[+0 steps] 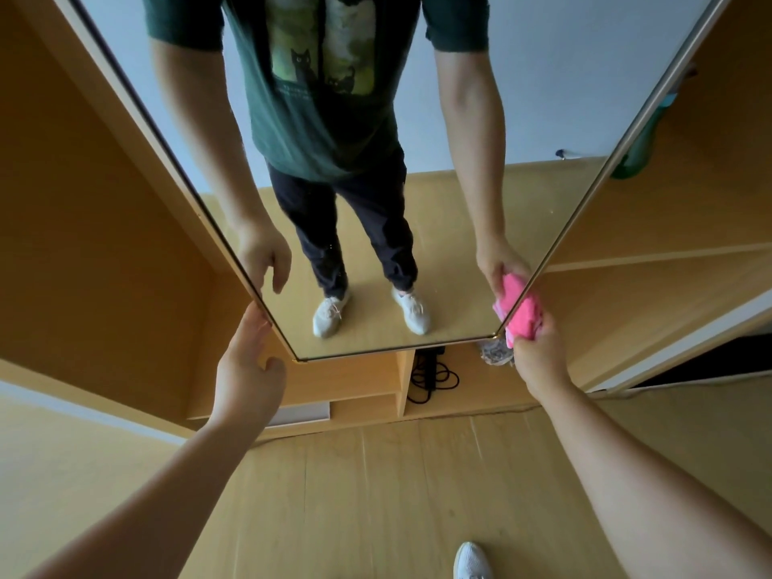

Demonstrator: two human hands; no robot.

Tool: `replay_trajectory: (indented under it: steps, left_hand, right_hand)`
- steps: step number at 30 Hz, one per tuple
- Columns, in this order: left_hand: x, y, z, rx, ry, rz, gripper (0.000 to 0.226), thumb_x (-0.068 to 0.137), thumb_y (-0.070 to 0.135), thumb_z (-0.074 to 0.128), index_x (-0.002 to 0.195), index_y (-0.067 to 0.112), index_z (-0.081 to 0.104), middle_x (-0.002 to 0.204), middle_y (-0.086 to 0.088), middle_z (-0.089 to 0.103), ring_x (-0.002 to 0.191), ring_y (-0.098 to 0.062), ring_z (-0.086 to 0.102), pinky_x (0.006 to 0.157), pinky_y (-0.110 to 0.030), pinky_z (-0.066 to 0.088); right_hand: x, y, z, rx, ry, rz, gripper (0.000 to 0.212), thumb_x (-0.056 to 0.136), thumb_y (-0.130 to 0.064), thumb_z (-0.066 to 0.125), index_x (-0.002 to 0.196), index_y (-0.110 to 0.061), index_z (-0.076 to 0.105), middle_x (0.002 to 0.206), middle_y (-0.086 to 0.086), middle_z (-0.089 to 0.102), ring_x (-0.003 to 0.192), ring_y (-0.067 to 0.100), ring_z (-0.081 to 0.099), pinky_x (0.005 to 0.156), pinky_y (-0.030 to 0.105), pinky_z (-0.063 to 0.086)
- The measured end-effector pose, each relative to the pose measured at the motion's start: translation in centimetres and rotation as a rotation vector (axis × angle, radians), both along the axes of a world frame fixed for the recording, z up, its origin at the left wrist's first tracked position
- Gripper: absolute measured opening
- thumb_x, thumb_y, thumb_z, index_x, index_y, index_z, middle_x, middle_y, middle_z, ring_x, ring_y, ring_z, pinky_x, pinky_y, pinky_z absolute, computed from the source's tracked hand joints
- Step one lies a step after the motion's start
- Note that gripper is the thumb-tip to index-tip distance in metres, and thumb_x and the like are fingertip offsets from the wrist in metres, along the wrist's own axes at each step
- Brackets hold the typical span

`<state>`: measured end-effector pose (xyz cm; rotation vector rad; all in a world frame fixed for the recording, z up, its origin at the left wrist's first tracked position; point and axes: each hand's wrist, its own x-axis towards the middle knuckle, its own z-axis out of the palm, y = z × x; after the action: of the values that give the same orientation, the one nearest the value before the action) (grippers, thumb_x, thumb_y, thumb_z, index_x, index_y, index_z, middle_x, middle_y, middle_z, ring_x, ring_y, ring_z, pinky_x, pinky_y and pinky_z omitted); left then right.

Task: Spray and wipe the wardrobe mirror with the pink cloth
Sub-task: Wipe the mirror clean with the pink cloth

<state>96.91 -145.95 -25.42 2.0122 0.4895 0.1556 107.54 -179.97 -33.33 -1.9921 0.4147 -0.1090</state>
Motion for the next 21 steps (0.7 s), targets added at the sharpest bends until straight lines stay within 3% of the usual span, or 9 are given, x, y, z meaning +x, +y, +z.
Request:
replay_trajectory:
  steps: [3, 5, 7, 10, 12, 16, 19, 21]
  left_hand:
    - [-0.1, -0.2, 0.0, 0.016, -0.010, 0.007, 0.085, 0.083, -0.016, 0.037, 0.145, 0.042, 0.030, 0.141, 0.014, 0.047, 0.132, -0.003, 0.040, 0.105, -0.031, 0.038]
    - [-0.1, -0.2, 0.0, 0.023, -0.025, 0.000, 0.084, 0.083, -0.016, 0.036, 0.144, 0.042, 0.032, 0.138, 0.014, 0.048, 0.132, -0.002, 0.040, 0.105, -0.031, 0.037]
    - [0.0, -0.1, -0.2, 0.039, -0.012, -0.012, 0.078, 0.085, -0.014, 0.037, 0.143, 0.039, 0.033, 0.140, 0.011, 0.047, 0.134, -0.003, 0.038, 0.107, -0.034, 0.038]
    - [-0.1, 0.4, -1.1, 0.086, 0.077, 0.021, 0.068, 0.090, -0.007, 0.041, 0.147, 0.027, 0.029, 0.145, 0.001, 0.044, 0.136, -0.013, 0.039, 0.100, -0.032, 0.041]
    - [-0.5, 0.7, -1.4, 0.101, 0.159, 0.058, 0.064, 0.091, -0.003, 0.046, 0.148, 0.020, 0.029, 0.146, -0.005, 0.044, 0.132, -0.019, 0.043, 0.091, -0.027, 0.038]
    - [-1.6, 0.8, -0.1, 0.173, 0.237, 0.010, 0.059, 0.091, 0.001, 0.049, 0.147, 0.014, 0.035, 0.145, -0.008, 0.046, 0.130, -0.025, 0.046, 0.096, -0.028, 0.040]
    - [-2.2, 0.3, 2.0, 0.186, 0.221, -0.055, 0.050, 0.090, 0.003, 0.050, 0.139, 0.014, 0.047, 0.137, -0.006, 0.054, 0.126, -0.024, 0.050, 0.100, -0.032, 0.043]
    - [-2.8, -0.6, 3.6, 0.174, 0.188, -0.152, 0.040, 0.089, 0.005, 0.051, 0.128, 0.015, 0.057, 0.125, -0.004, 0.061, 0.115, -0.019, 0.058, 0.094, -0.026, 0.047]
  right_hand:
    - [-0.2, 0.2, -0.4, 0.030, 0.027, 0.020, 0.030, 0.094, 0.001, 0.043, 0.112, -0.018, 0.057, 0.082, -0.009, 0.065, 0.067, 0.015, 0.060, 0.058, 0.033, 0.048]
    - [-0.4, 0.2, -0.8, 0.035, 0.049, 0.017, 0.029, 0.090, 0.002, 0.046, 0.114, -0.012, 0.058, 0.086, 0.001, 0.066, 0.075, 0.019, 0.063, 0.061, 0.031, 0.048]
    - [-0.8, 0.1, -1.0, 0.056, 0.084, 0.000, 0.026, 0.090, 0.001, 0.046, 0.110, -0.008, 0.060, 0.082, 0.004, 0.065, 0.074, 0.022, 0.061, 0.064, 0.037, 0.051]
    - [-1.9, -0.5, -1.7, 0.075, 0.131, -0.006, 0.029, 0.083, 0.003, 0.048, 0.099, -0.017, 0.061, 0.087, 0.011, 0.066, 0.086, 0.030, 0.064, 0.084, 0.048, 0.054]
    - [-3.0, -0.8, -1.5, 0.080, 0.175, 0.025, 0.040, 0.079, 0.005, 0.049, 0.107, -0.020, 0.063, 0.095, 0.008, 0.067, 0.095, 0.029, 0.063, 0.092, 0.051, 0.052]
    - [-5.2, -0.2, 2.0, 0.188, 0.204, 0.051, 0.066, 0.073, 0.010, 0.051, 0.131, -0.021, 0.058, 0.110, 0.000, 0.065, 0.107, 0.023, 0.060, 0.098, 0.046, 0.050]
    - [-6.8, 0.8, 5.7, 0.254, 0.165, 0.098, 0.074, 0.068, 0.007, 0.057, 0.135, -0.024, 0.054, 0.116, -0.002, 0.065, 0.111, 0.023, 0.060, 0.099, 0.046, 0.050]
    - [-8.0, 2.0, 8.3, 0.328, 0.145, 0.149, 0.072, 0.074, 0.013, 0.056, 0.138, -0.021, 0.052, 0.119, 0.001, 0.063, 0.112, 0.023, 0.060, 0.097, 0.048, 0.051]
